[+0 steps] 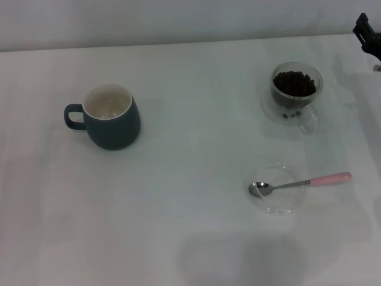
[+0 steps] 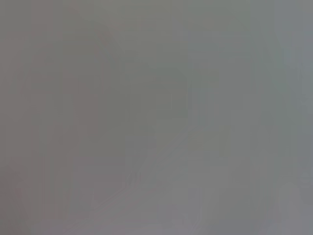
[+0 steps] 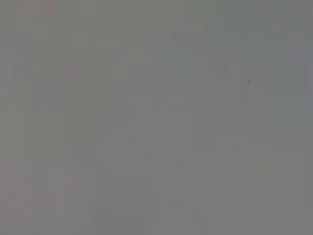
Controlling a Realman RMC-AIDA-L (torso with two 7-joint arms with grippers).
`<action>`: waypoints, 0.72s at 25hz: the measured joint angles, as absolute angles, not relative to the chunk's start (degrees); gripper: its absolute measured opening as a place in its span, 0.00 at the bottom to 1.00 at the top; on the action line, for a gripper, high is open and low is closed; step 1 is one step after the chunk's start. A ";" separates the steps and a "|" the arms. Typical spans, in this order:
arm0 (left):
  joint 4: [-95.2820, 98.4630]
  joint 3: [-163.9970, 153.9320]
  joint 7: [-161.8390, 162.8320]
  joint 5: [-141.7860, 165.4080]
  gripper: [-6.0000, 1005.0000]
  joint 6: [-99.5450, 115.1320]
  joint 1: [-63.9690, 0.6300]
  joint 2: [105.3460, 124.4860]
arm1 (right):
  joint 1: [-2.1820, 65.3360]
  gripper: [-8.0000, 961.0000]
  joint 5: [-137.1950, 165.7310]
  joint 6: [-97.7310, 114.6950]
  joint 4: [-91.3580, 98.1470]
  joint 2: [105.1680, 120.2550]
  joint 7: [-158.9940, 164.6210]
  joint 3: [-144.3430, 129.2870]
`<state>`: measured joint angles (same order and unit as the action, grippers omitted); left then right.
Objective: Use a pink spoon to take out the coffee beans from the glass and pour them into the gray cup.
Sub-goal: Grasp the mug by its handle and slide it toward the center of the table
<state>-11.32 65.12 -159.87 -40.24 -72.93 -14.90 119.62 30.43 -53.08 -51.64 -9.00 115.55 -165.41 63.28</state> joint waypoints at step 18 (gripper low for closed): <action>-10.88 65.21 -160.18 -40.23 0.86 -77.28 -13.26 119.62 | 30.14 0.88 -53.09 -51.48 -9.49 115.73 -165.01 62.69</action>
<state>-10.88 65.21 -160.18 -40.23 -77.28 -13.26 119.62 30.14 -53.09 -51.48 -9.49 115.73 -165.01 62.69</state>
